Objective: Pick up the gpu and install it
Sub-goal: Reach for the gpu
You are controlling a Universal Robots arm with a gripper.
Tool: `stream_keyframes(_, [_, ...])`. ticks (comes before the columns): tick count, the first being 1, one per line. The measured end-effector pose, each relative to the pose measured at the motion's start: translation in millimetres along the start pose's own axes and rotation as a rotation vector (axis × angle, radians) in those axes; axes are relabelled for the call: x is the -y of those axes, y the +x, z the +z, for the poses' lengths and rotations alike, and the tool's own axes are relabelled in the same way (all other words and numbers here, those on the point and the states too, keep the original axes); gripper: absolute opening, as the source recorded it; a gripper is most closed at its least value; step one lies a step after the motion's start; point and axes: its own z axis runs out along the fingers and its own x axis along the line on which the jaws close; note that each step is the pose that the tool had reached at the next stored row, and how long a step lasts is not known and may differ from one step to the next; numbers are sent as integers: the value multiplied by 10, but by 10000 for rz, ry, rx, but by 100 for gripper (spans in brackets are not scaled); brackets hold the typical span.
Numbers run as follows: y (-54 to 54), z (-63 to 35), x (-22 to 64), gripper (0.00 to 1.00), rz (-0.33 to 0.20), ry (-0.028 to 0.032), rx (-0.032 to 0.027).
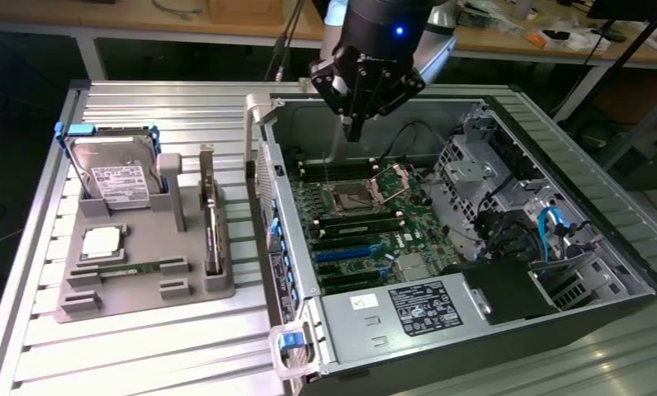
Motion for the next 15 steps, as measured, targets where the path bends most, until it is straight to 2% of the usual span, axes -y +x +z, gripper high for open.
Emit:
stream_keyframes(6, [169,0,13,11,3,3,-53])
stream_keyframes(15, [450,0,34,11,3,5,-60])
